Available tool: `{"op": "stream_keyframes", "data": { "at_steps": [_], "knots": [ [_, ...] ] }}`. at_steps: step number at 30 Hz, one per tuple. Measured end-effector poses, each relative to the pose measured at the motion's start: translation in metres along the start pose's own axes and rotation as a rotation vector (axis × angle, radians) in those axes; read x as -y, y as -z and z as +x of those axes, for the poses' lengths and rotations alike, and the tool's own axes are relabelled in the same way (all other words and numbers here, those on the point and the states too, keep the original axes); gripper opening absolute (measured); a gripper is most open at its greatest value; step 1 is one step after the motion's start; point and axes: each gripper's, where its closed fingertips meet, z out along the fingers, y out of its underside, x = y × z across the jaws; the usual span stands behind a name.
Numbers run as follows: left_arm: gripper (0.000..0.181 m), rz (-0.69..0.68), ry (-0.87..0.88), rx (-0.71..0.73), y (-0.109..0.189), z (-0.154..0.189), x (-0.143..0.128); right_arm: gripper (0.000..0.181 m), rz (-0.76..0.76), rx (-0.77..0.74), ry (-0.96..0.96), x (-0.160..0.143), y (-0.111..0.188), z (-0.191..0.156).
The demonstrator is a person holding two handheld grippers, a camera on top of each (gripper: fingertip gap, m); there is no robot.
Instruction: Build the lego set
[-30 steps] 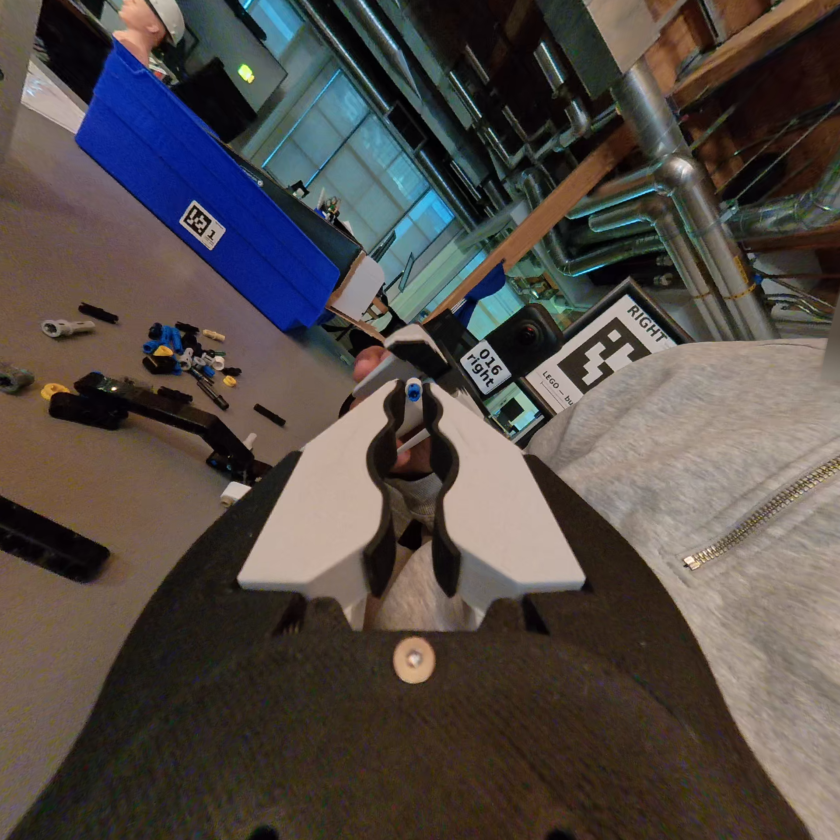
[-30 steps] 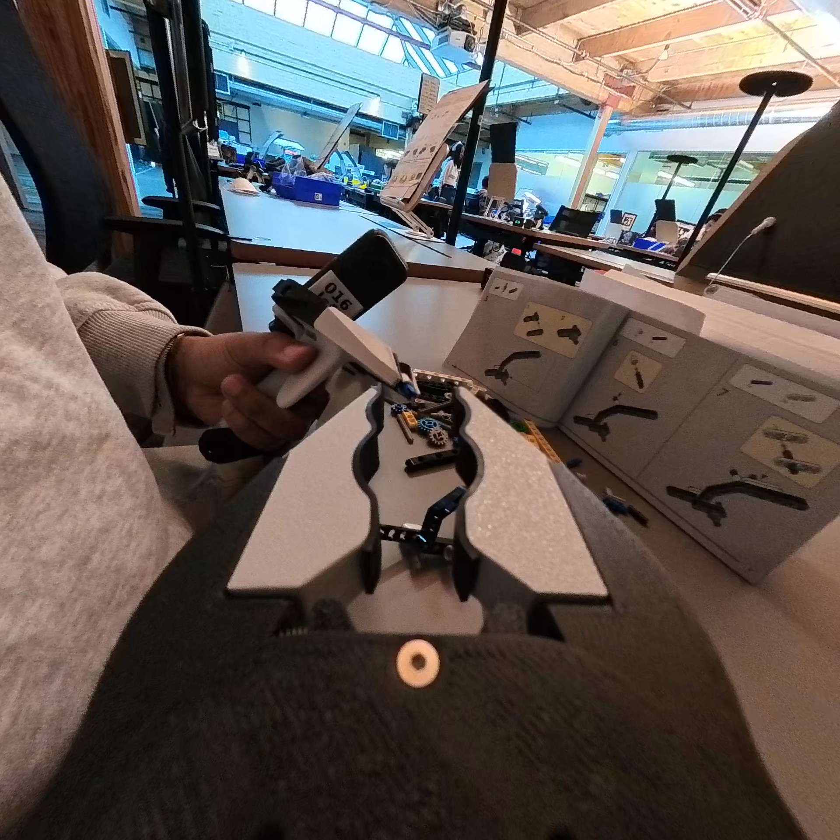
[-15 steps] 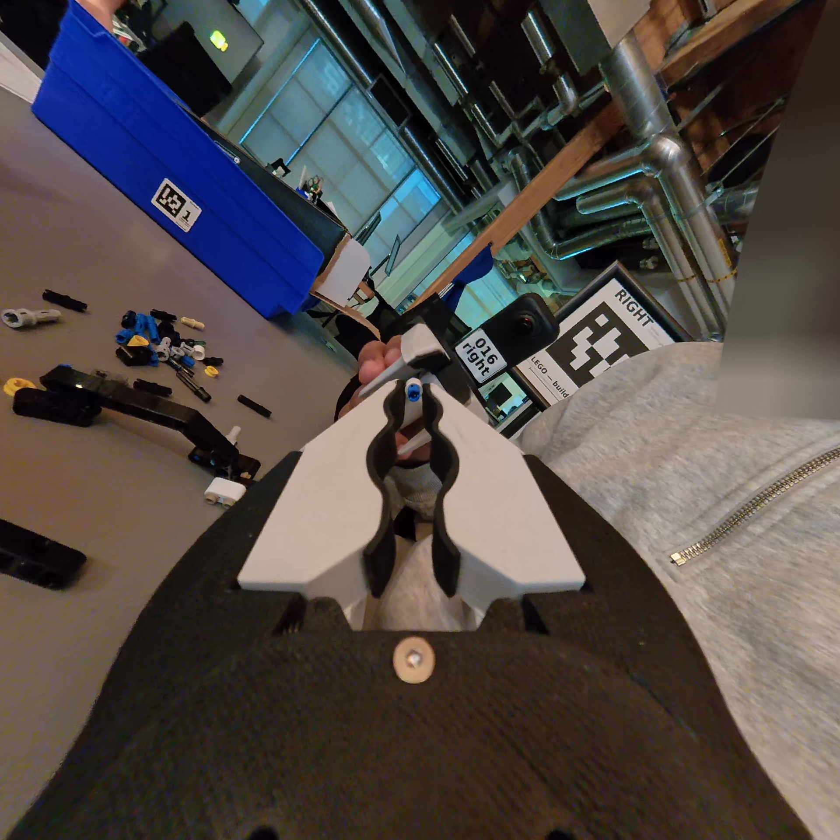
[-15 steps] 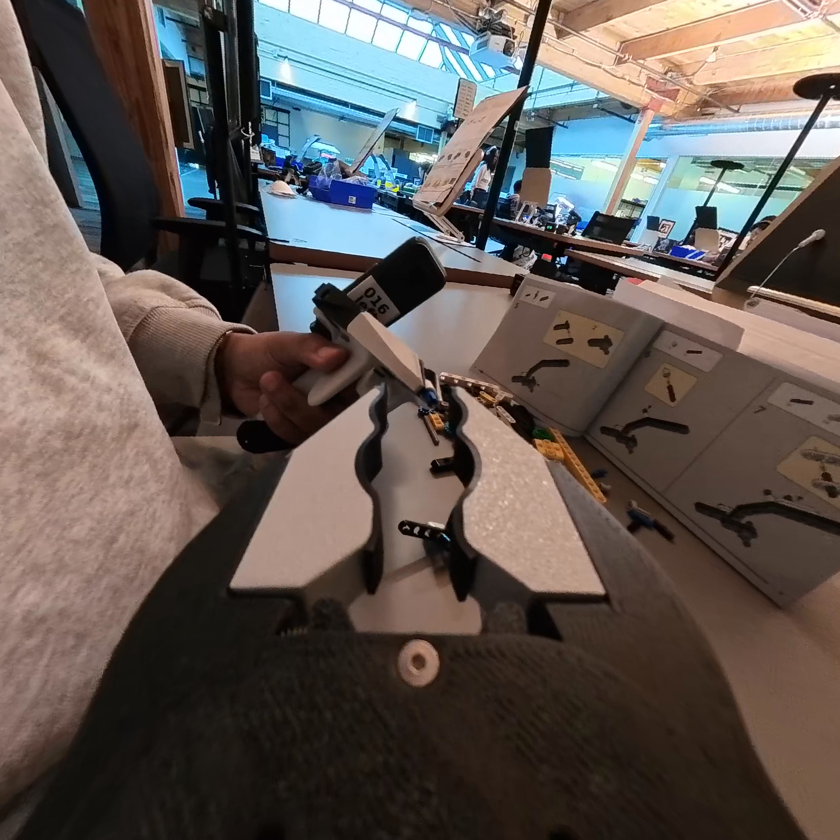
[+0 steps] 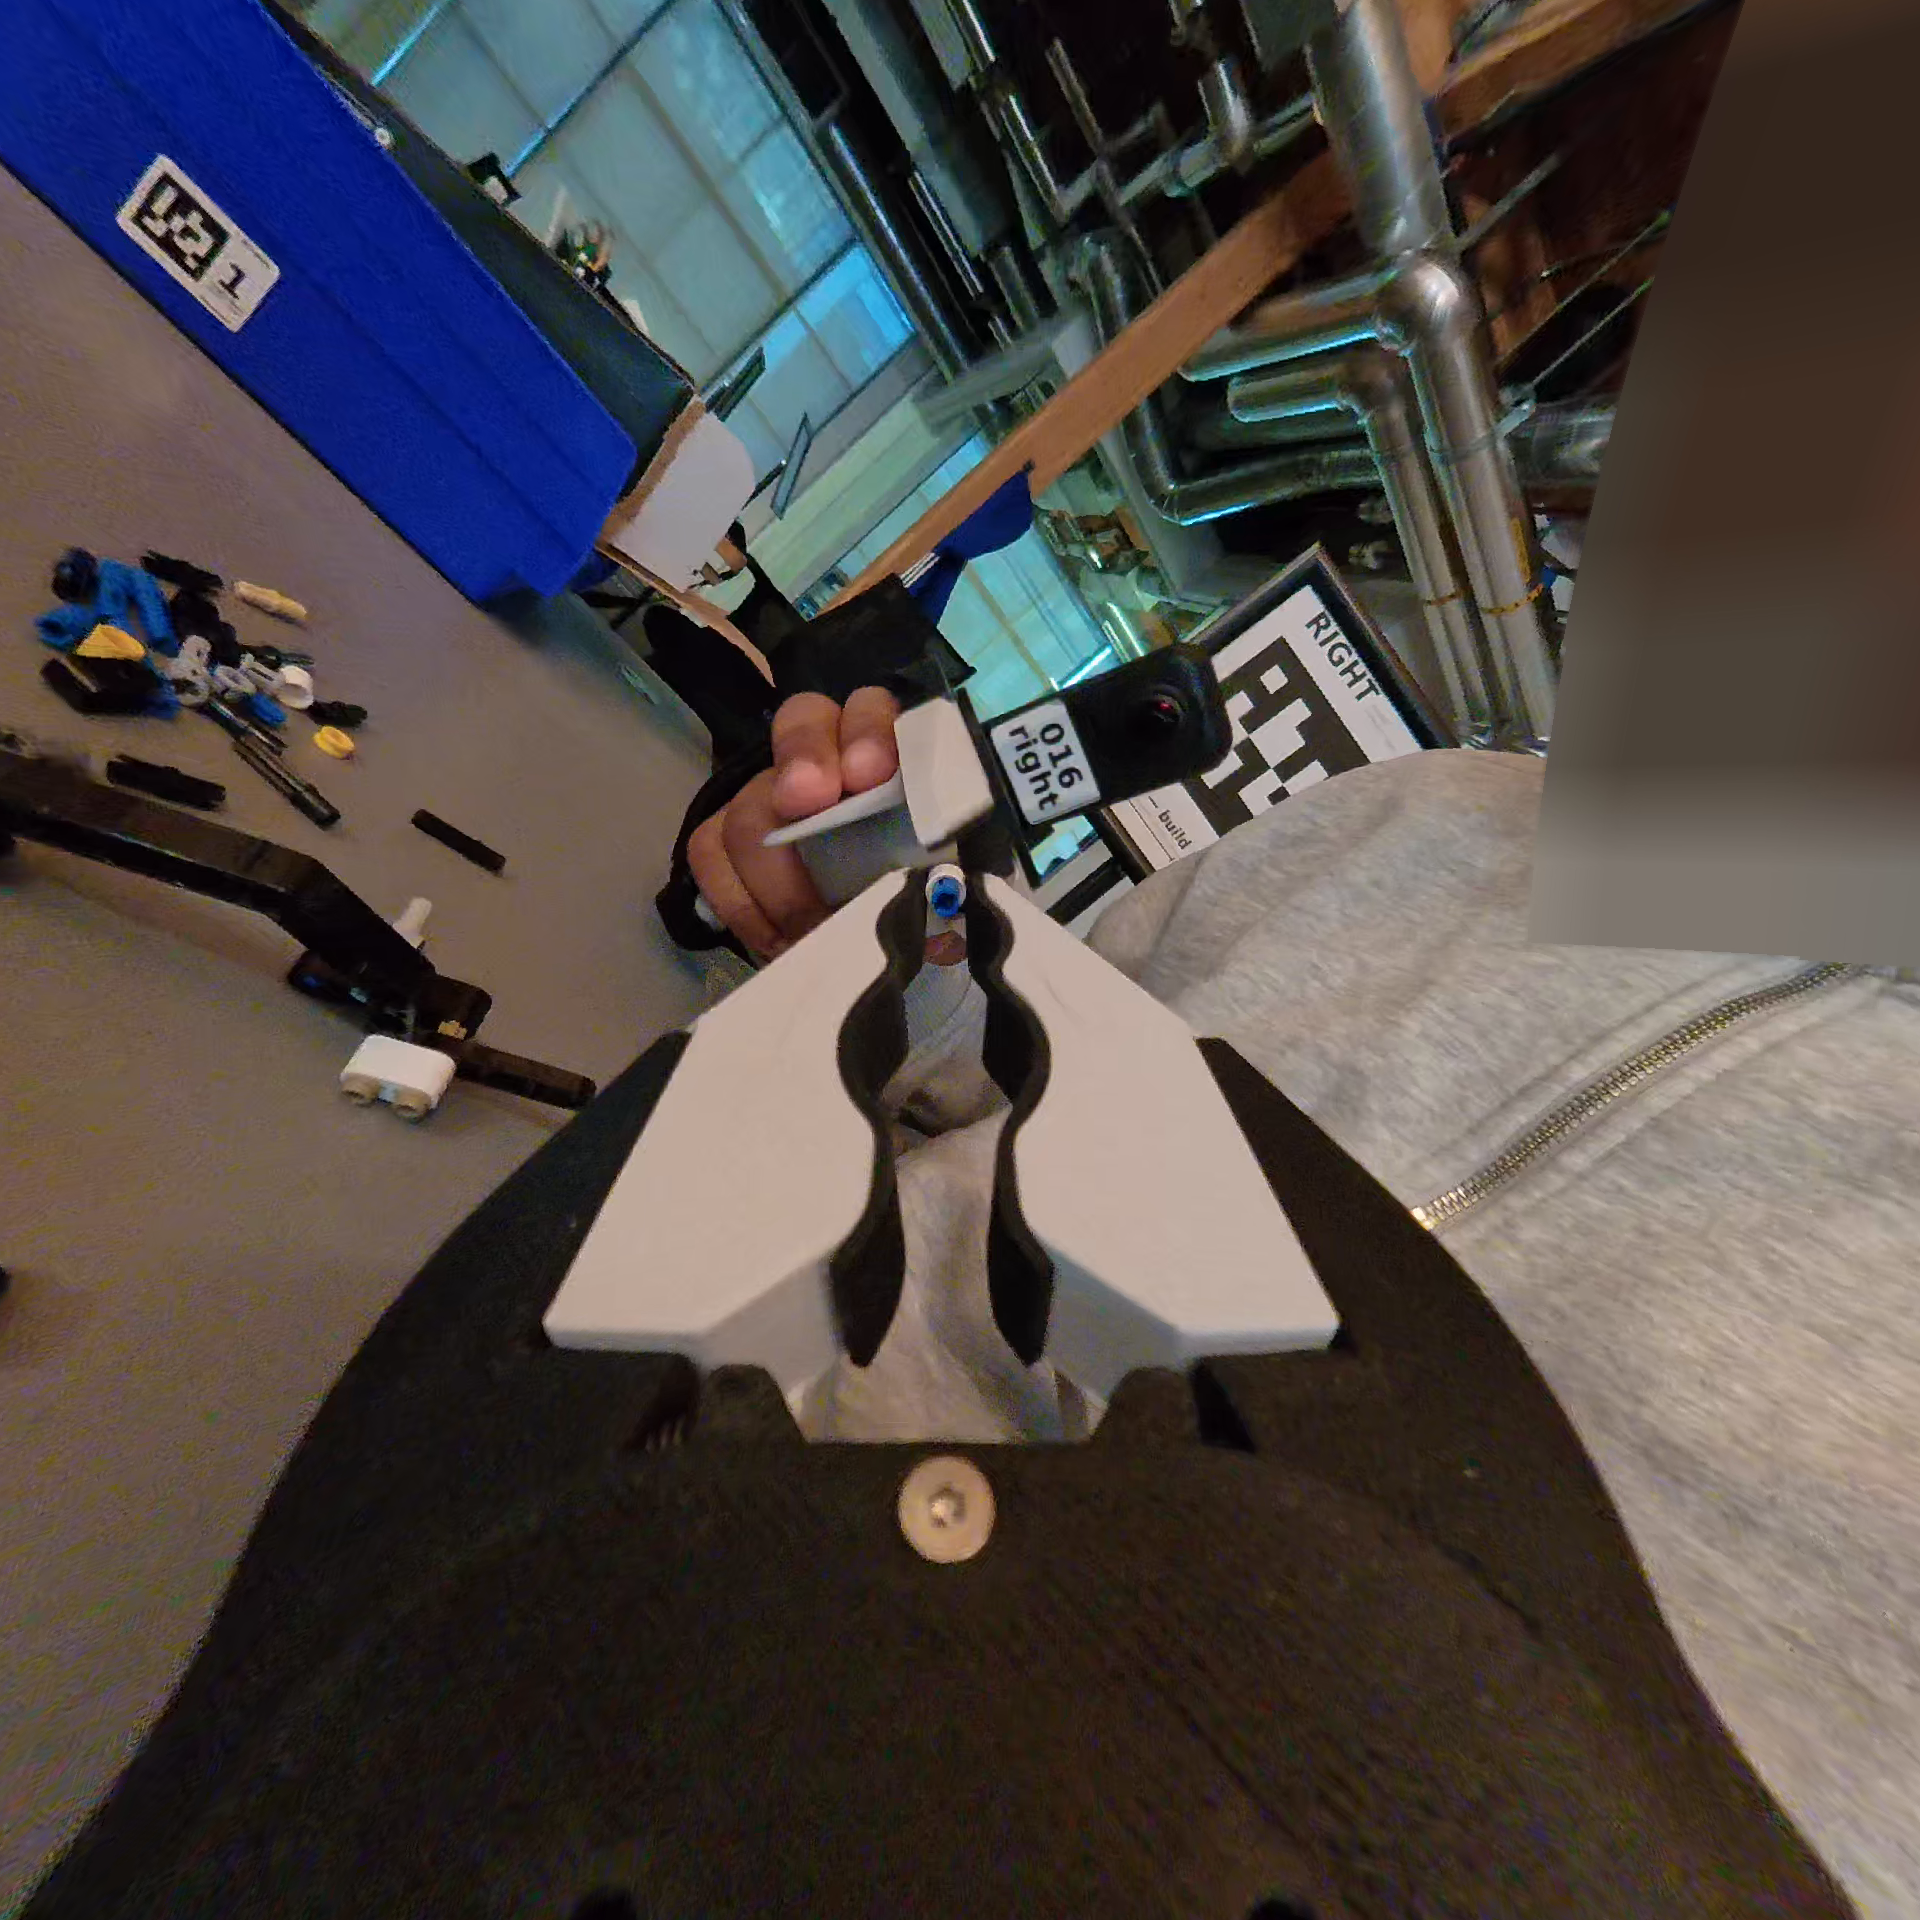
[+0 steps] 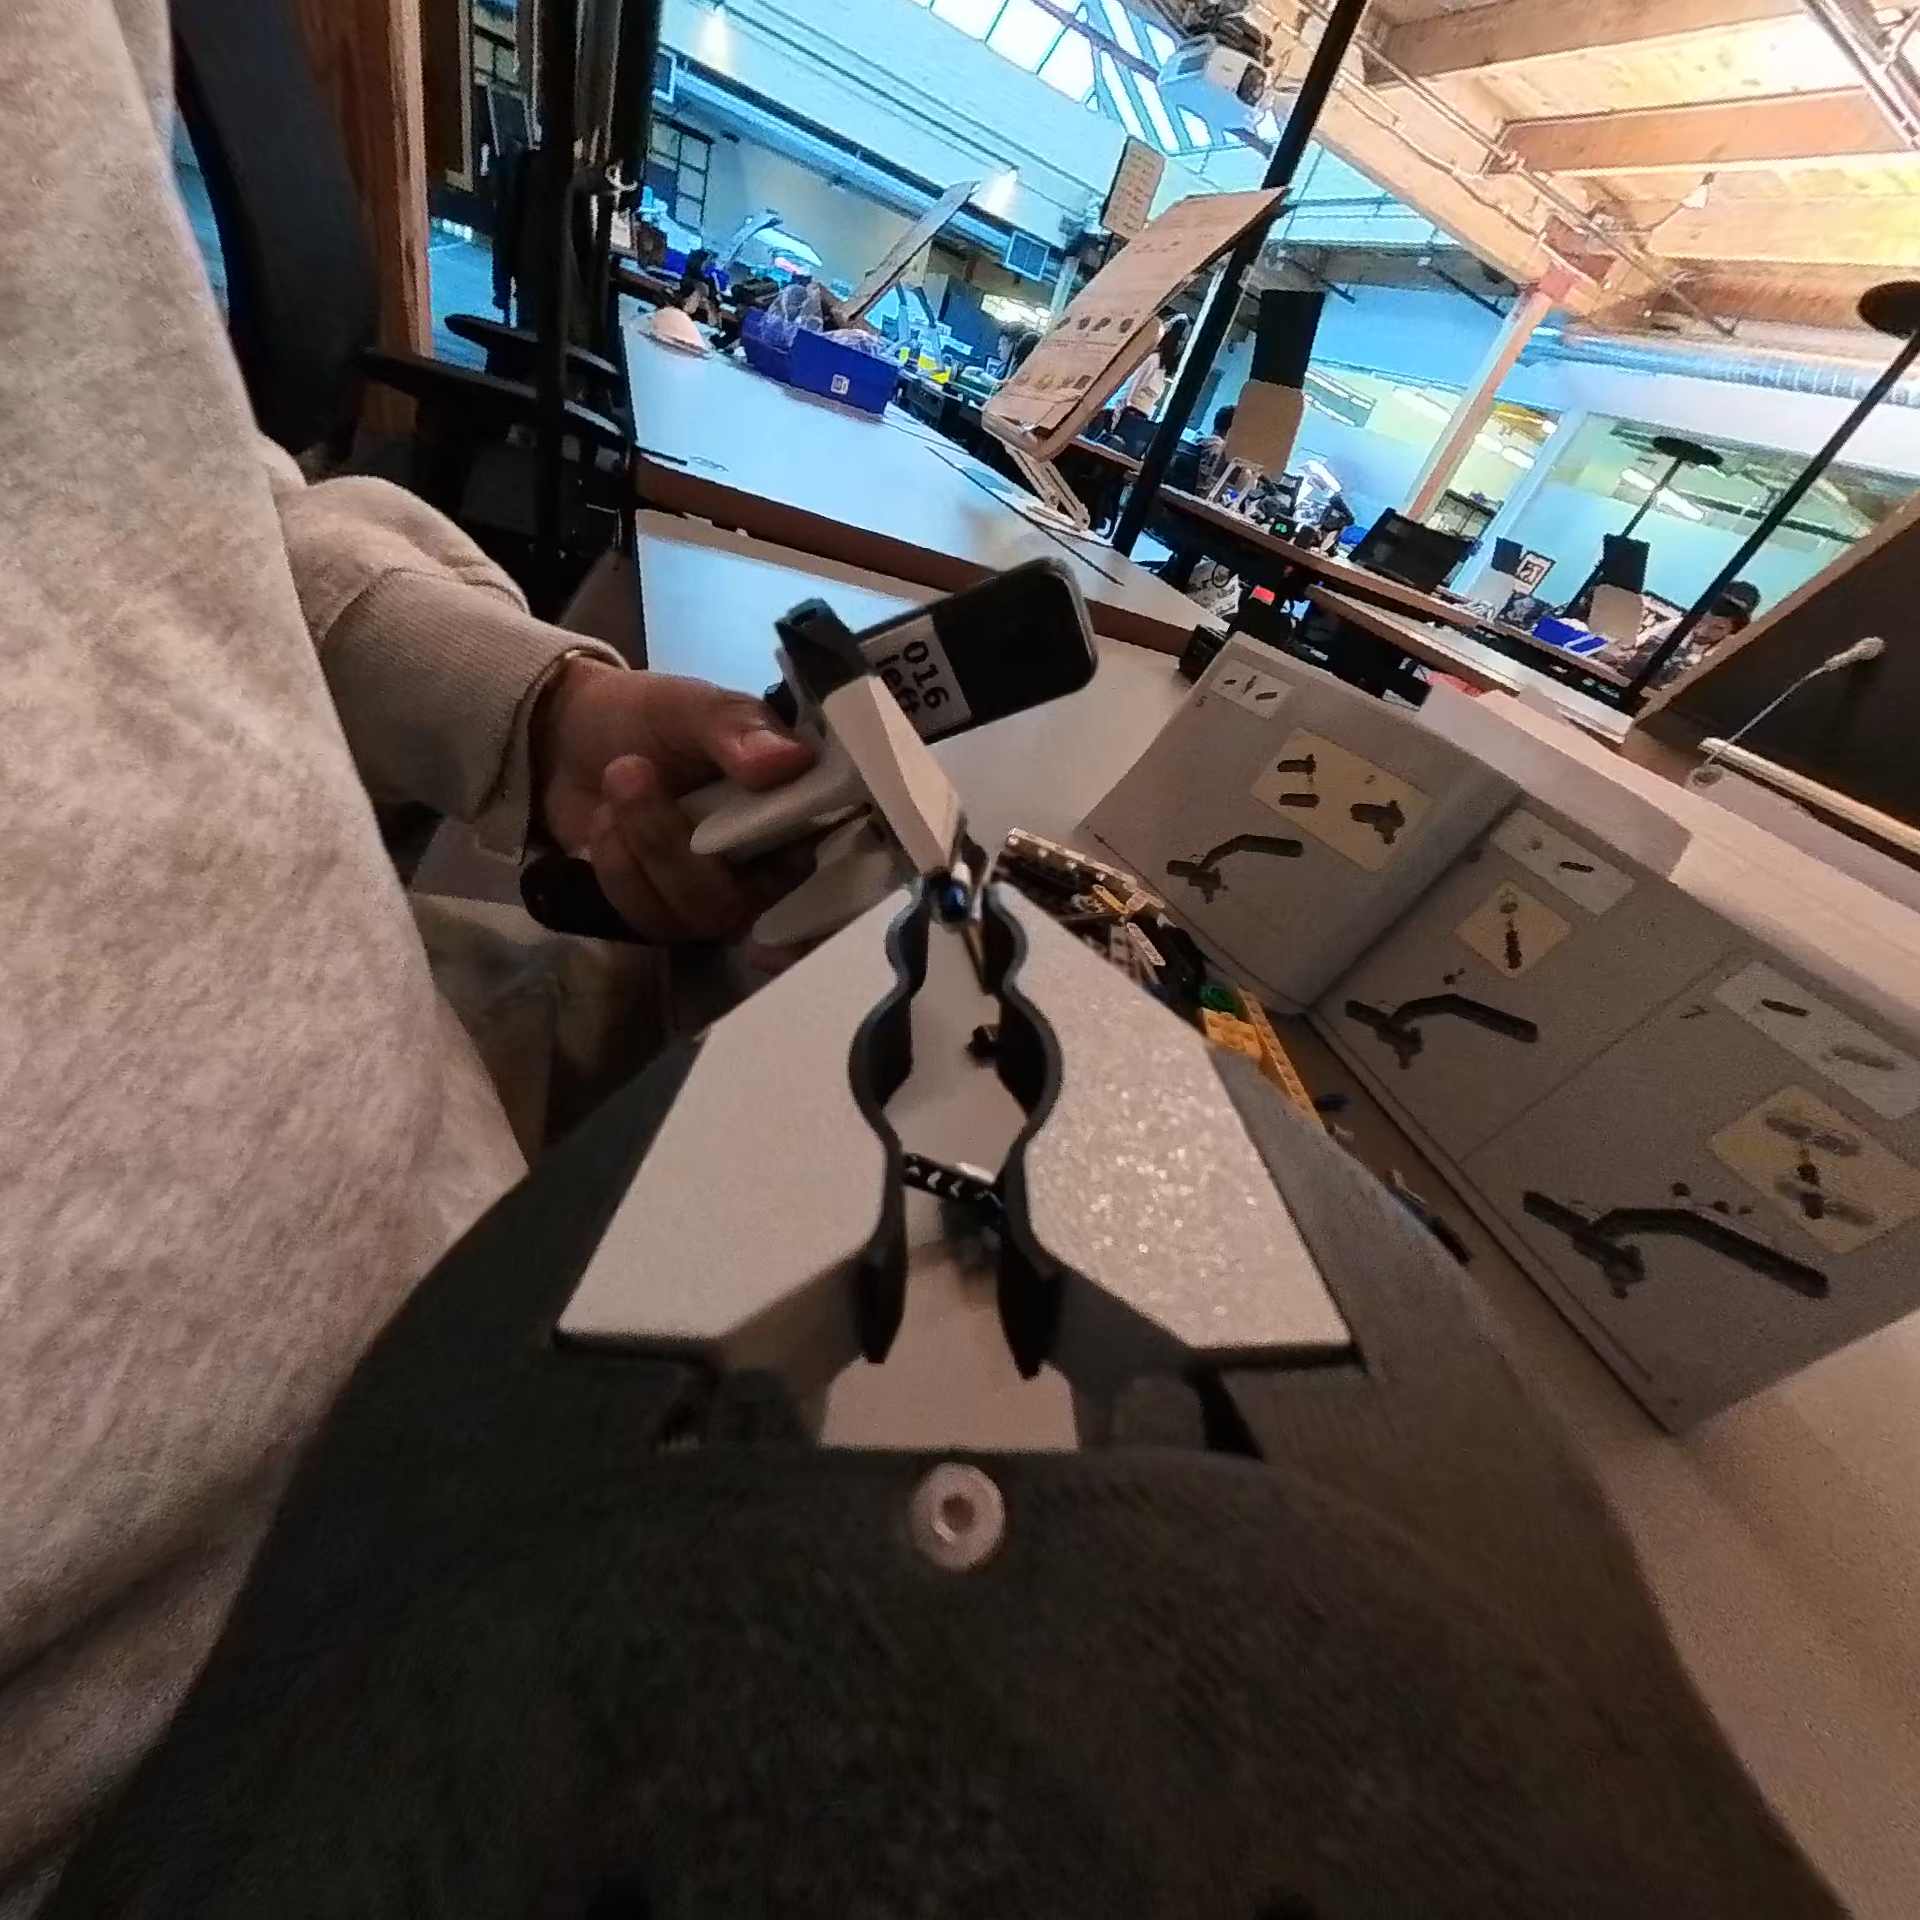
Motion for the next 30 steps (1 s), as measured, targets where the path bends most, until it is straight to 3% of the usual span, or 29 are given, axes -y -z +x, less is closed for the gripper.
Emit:
{"op": "stream_keyframes", "data": {
  "at_steps": [8, 15, 30],
  "knots": [
    [0.006, -0.019, -0.021, -0.005, -0.002, 0.002, -0.003, 0.003, -0.018, 0.042, 0.009, 0.001, 0.003, -0.005],
    [0.017, 0.005, -0.038, -0.008, 0.0, 0.004, 0.0, 0.003, -0.012, 0.069, -0.035, 0.005, 0.01, -0.004],
    [0.006, -0.067, -0.105, 0.012, -0.005, 0.005, -0.011, 0.002, -0.042, 0.139, -0.044, 0.003, 0.009, -0.015]
  ]
}}
